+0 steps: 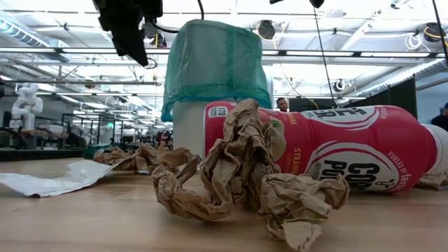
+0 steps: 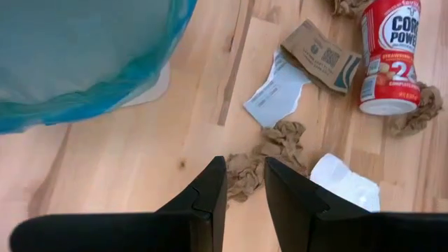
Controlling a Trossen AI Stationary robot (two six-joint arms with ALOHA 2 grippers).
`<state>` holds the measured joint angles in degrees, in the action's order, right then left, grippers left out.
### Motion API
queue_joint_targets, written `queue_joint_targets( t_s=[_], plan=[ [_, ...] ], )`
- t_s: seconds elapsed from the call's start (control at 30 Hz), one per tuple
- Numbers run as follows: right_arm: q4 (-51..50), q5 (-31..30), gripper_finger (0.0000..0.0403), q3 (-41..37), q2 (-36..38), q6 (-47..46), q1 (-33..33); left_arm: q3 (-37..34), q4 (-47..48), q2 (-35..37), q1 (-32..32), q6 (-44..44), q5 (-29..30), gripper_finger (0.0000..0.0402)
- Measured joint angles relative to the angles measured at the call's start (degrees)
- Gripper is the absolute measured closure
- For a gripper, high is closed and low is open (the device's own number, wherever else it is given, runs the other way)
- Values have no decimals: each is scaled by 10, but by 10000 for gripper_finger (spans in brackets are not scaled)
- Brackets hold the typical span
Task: Place trash/remove bag and relplace
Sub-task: Put the brown paper into the blue trash bag inside the white trash bin
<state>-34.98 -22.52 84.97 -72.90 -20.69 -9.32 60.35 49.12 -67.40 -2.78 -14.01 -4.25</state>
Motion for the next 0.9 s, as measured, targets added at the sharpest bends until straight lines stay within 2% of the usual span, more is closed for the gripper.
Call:
queue_joint_targets(
  t_s=[0.2,0.57,0.77,0.9],
  plan=[
    [0,0,316,0,0,4,0,-29,-36,0,15,-22,0,308],
    [-3,0,316,0,0,6,0,-34,-108,0,44,-23,8,308],
    [-3,1,316,0,0,6,0,-34,-204,11,69,-5,10,308],
    [-1,1,316,0,0,6,0,-33,-217,15,72,28,80,308]
  ],
)
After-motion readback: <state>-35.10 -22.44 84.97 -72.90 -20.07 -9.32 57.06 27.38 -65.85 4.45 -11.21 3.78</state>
